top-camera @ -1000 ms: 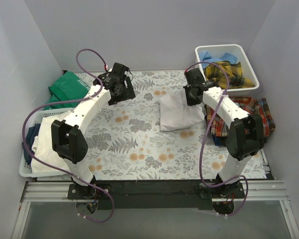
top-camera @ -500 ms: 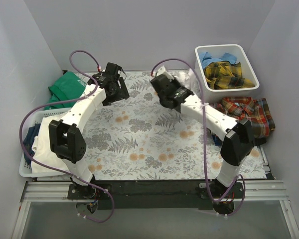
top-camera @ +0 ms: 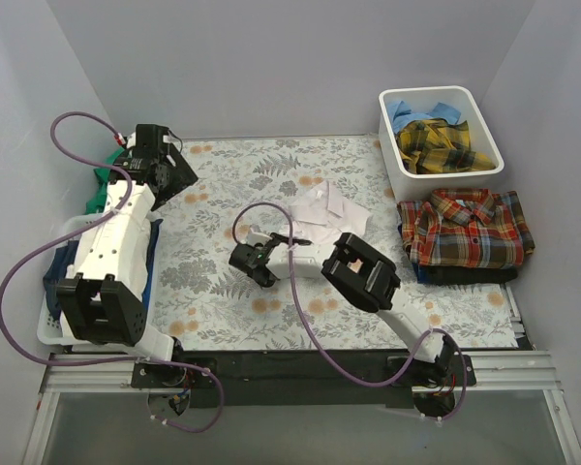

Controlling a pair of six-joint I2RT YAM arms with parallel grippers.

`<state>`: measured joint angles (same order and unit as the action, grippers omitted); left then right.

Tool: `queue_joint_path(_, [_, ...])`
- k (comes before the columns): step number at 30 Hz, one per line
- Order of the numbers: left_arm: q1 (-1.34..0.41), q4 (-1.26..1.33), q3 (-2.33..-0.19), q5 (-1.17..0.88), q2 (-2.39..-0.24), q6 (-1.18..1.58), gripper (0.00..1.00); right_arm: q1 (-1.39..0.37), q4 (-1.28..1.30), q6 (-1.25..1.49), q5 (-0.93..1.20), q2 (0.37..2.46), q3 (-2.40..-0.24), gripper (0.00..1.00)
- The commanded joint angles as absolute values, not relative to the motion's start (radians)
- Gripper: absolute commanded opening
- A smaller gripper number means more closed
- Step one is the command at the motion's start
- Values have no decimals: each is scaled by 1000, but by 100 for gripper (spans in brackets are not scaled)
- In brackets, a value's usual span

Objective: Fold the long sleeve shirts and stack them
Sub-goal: Fold the shirt

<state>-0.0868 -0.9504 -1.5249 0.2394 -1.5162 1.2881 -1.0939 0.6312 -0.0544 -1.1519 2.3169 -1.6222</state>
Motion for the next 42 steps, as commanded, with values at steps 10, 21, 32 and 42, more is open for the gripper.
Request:
queue_joint_path(10, [-32,-900,-1494,178,-1476,1261,77,-1204,772,147,-901,2091,-1822,99])
queue_joint_path(21, [-145,-793,-1402,-195,-1528,1187,69,-861,750,252,-580,1709,-1554,99])
queue_joint_path(32, [-410,-655,-1352,-285,-1692,1310,65,-795,743,224,-279,1847,-1517,61])
queue_joint_path(42, [-411,-637,-1368,-167,-1799,1333,62,-808,624,235,-95,1852,-1349,1])
